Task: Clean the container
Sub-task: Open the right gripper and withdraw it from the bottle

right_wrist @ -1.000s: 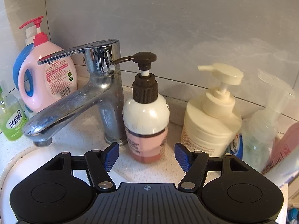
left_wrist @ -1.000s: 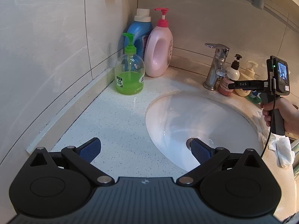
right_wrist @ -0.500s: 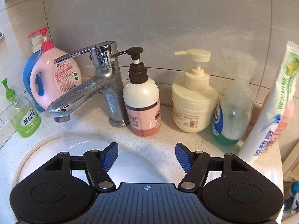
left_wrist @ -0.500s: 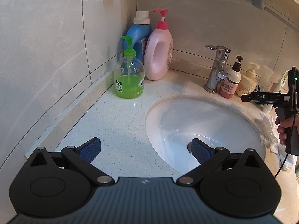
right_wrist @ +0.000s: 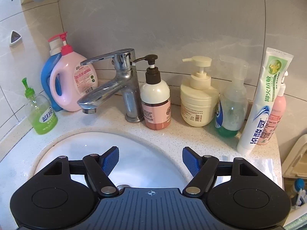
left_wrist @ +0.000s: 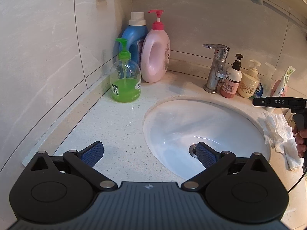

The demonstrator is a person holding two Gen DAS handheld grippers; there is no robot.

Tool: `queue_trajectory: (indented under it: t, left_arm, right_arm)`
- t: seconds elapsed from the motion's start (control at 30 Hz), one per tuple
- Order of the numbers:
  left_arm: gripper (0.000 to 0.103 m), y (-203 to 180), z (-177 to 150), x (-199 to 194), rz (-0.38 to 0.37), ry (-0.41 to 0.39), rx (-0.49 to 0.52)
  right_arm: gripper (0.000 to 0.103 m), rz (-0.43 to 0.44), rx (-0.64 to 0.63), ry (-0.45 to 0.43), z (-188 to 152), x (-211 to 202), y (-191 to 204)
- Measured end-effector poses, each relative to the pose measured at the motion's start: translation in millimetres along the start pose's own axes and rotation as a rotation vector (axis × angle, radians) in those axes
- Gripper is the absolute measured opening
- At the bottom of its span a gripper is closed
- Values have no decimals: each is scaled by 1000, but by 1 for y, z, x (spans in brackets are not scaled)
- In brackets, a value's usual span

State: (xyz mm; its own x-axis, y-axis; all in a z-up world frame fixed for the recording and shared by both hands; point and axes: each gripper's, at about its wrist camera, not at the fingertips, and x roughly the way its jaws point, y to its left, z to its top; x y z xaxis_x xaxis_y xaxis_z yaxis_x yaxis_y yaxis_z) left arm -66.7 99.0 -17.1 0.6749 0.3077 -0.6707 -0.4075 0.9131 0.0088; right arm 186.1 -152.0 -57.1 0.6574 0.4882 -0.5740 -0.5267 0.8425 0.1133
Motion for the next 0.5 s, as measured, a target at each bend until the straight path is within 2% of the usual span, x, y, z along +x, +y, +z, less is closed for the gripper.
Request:
queue_trajectory:
  t: [0.13,0.5]
  left_arm:
    - [103,-6,0,1,18,-6,20]
    - [103,-14,2,6,38,-17,45]
  right_arm:
    - [82,7,0,-2,-3,-13,6]
    - [87,19,-18,-1,-16,-44,20]
